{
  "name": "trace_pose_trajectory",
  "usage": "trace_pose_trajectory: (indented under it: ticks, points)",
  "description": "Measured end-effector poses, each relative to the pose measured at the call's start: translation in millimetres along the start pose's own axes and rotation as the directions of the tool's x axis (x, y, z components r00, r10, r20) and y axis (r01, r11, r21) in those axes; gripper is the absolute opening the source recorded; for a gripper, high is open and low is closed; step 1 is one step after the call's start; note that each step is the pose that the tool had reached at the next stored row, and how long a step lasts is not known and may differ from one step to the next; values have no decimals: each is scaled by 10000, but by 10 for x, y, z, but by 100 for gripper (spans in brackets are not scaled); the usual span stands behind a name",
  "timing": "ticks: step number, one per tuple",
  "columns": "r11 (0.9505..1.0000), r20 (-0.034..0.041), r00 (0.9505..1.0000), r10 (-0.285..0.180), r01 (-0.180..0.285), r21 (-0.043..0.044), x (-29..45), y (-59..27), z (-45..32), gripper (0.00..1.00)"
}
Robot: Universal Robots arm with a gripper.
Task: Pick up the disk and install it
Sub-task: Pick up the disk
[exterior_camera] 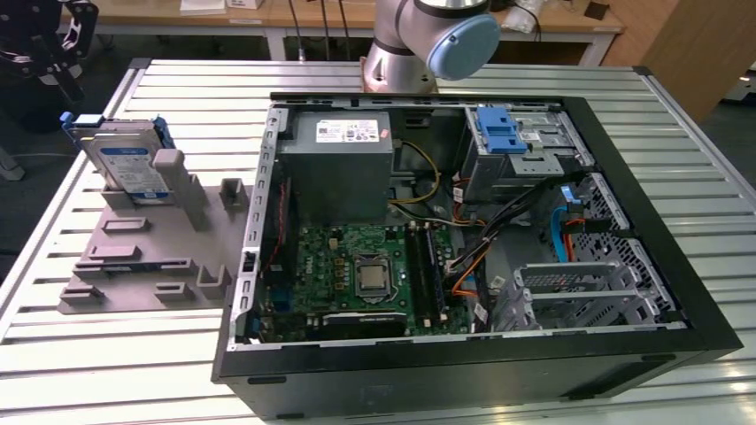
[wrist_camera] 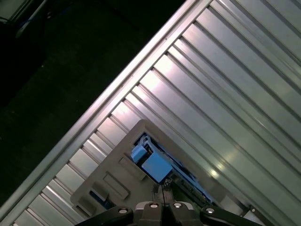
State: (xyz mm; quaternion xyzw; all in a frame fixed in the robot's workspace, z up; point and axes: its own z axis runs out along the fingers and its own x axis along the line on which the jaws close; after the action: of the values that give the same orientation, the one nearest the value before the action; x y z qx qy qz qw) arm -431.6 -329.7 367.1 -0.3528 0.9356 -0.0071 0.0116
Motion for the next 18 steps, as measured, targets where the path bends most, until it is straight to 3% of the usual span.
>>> trace_pose_trajectory:
  ticks: [18]
  points:
    - [9985, 12, 9985, -541, 541, -9, 0, 0, 0, 11]
